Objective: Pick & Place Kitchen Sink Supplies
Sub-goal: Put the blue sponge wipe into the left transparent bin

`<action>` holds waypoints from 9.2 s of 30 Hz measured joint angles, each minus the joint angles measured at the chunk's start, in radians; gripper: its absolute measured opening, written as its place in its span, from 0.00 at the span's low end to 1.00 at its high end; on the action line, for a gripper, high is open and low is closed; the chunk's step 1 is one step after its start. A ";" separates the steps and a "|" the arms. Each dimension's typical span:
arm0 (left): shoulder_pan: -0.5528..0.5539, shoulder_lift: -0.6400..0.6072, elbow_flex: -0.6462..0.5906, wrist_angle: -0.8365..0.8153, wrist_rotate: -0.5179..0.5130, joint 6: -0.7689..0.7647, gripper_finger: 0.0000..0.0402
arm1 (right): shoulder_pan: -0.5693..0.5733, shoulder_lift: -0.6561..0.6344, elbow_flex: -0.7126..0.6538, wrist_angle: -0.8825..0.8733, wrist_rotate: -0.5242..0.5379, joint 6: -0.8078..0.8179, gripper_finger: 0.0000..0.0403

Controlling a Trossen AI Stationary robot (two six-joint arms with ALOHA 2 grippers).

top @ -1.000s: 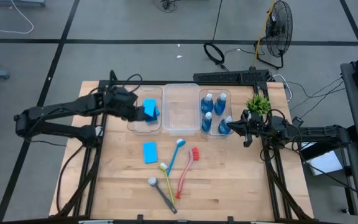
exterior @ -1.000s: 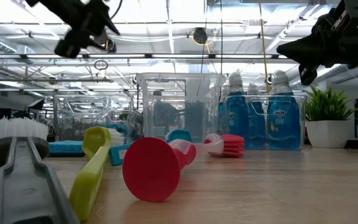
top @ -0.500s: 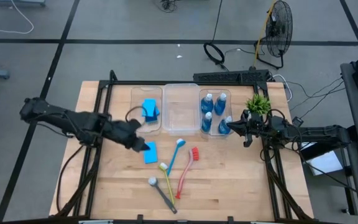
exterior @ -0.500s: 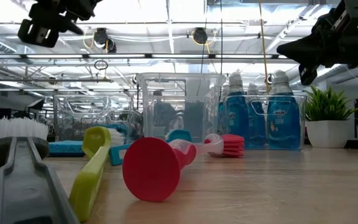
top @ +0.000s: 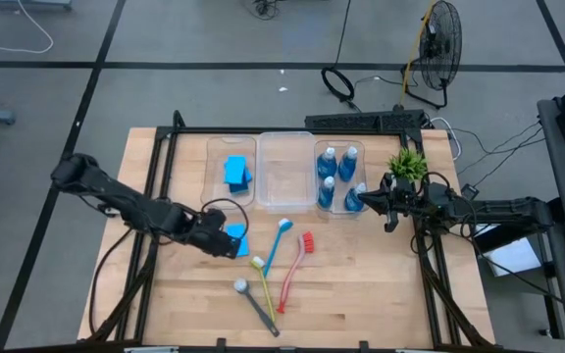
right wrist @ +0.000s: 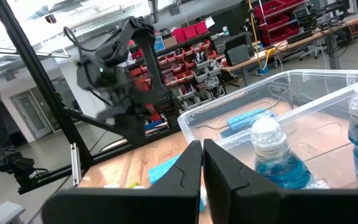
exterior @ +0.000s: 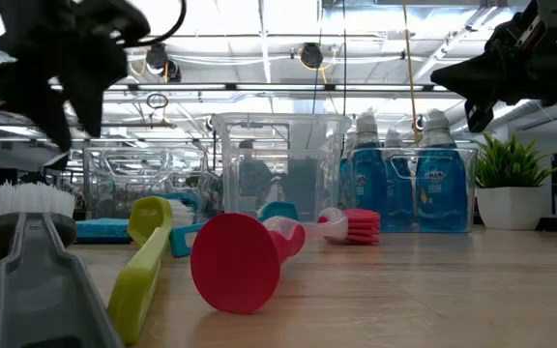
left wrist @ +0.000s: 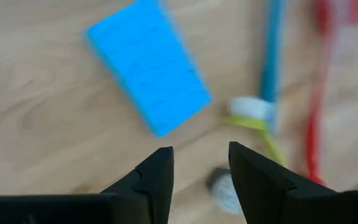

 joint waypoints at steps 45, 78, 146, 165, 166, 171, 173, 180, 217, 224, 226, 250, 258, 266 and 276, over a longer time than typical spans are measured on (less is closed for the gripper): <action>0.082 0.241 0.000 -0.015 -0.088 -0.155 0.38 | 0.000 0.000 0.000 0.000 0.000 0.019 0.01; 0.069 0.375 0.001 0.059 0.011 -0.214 0.01 | 0.000 0.000 0.000 -0.019 0.000 0.022 0.01; -0.404 -0.319 0.000 1.067 -0.497 1.533 0.00 | 0.000 0.000 0.000 -0.023 0.001 0.019 0.01; -0.261 -0.316 0.000 0.946 -1.211 1.157 0.00 | 0.000 0.000 0.000 -0.023 0.004 0.022 0.01; -0.249 -0.316 0.000 0.970 -1.246 1.176 0.00 | 0.000 0.000 0.000 -0.023 0.004 0.022 0.01; -0.202 -0.316 0.000 1.113 -1.439 1.329 0.00 | 0.000 0.000 0.000 -0.023 0.005 0.022 0.01; -0.177 -0.317 0.001 1.160 -1.448 1.416 0.00 | 0.000 0.000 0.000 -0.023 0.005 0.022 0.01; -0.055 -0.291 0.001 1.295 -1.450 1.673 0.00 | 0.000 0.000 0.000 -0.023 0.005 0.023 0.01; 0.312 -0.291 0.001 1.336 -1.447 1.982 0.00 | 0.000 0.000 0.000 -0.018 0.005 0.026 0.01; 0.276 -0.291 0.001 1.265 -1.447 1.879 0.00 | 0.000 0.000 0.000 -0.018 0.005 0.026 0.01; 0.256 -0.291 0.001 1.203 -1.447 1.813 0.00 | 0.000 0.000 0.000 -0.018 0.005 0.026 0.01; 0.756 -0.258 0.000 0.011 -0.402 0.578 0.00 | 0.000 0.000 0.000 -0.014 0.005 0.026 0.01; 0.882 -0.122 0.000 0.004 -0.101 0.621 0.00 | 0.000 0.000 0.000 -0.014 0.005 0.026 0.01; 0.882 -0.026 0.000 -0.052 0.051 0.589 0.00 | 0.000 0.000 0.000 -0.015 0.005 0.026 0.01; 0.881 -0.014 0.000 -0.043 0.073 0.577 0.04 | 0.000 0.000 0.000 -0.015 0.005 0.027 0.01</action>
